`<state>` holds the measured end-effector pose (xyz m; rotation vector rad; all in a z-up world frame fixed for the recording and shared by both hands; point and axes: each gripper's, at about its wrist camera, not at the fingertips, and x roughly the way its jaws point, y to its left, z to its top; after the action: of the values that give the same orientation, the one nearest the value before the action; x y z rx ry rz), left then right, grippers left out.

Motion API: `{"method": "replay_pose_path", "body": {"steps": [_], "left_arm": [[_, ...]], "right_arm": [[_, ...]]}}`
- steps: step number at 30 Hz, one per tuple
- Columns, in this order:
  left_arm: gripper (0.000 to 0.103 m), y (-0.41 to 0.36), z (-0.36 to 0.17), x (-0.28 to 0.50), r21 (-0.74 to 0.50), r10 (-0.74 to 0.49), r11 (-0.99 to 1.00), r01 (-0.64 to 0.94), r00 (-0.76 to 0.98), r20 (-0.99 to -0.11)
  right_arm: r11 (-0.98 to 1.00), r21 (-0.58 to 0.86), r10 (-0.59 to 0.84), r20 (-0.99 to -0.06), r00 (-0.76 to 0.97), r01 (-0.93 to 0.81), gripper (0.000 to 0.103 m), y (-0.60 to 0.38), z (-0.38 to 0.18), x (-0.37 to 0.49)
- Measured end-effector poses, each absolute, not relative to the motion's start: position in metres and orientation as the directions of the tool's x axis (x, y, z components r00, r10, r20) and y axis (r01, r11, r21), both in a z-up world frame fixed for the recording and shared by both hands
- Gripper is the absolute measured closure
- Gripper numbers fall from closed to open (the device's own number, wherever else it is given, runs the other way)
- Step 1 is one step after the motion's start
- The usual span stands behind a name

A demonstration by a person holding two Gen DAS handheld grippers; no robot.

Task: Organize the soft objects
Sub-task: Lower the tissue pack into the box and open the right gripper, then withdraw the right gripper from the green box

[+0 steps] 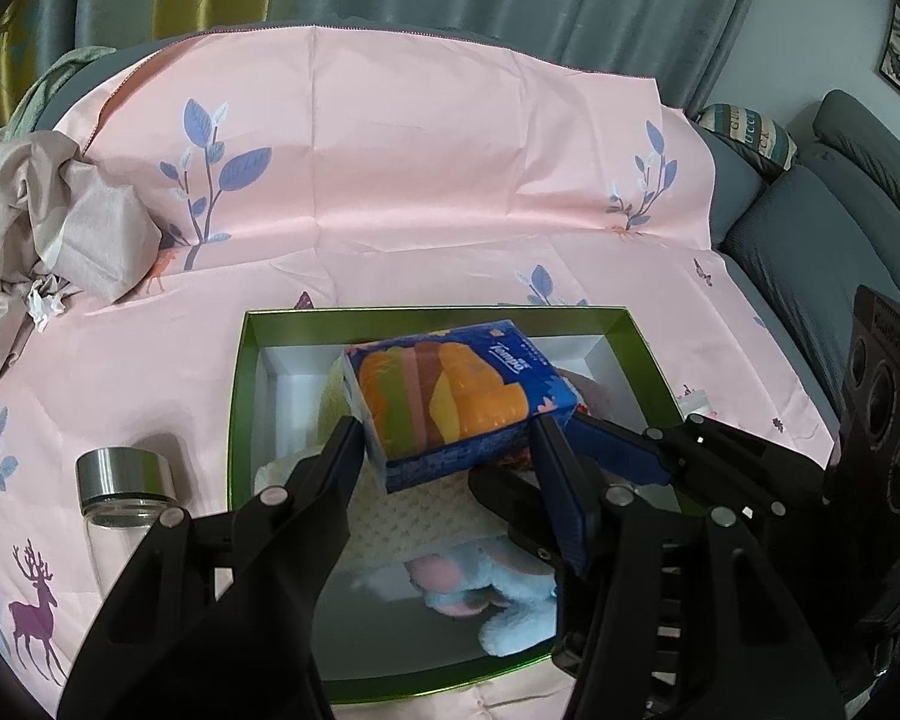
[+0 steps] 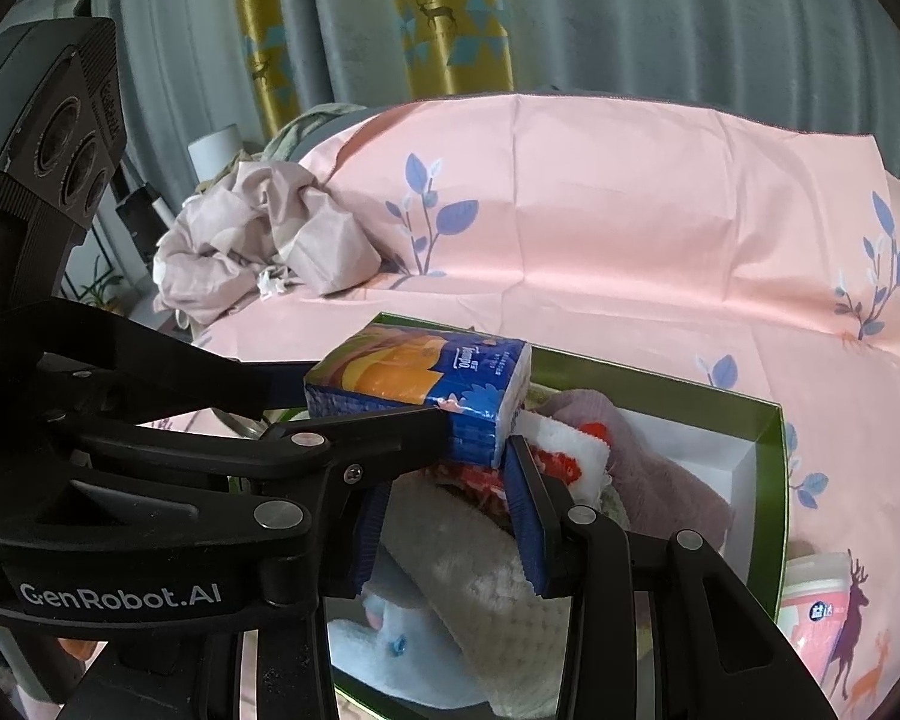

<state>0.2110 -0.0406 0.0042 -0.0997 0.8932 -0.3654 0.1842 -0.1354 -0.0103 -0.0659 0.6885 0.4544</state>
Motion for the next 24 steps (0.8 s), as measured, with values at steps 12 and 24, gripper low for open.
{"method": "replay_pose_path", "body": {"steps": [12,24], "left_arm": [[0.017,-0.04,0.001,0.207,-0.233,-0.333,0.941,0.244,0.558,-0.76],[0.001,-0.031,0.008,0.19,-0.186,-0.26,0.965,0.187,0.56,-0.787]], "right_arm": [[0.908,0.114,0.375,-0.648,0.663,-0.403,0.05,-0.141,-0.01,0.181],[0.936,0.107,0.318,-0.668,0.672,-0.337,0.032,-0.151,-0.007,0.167]]}}
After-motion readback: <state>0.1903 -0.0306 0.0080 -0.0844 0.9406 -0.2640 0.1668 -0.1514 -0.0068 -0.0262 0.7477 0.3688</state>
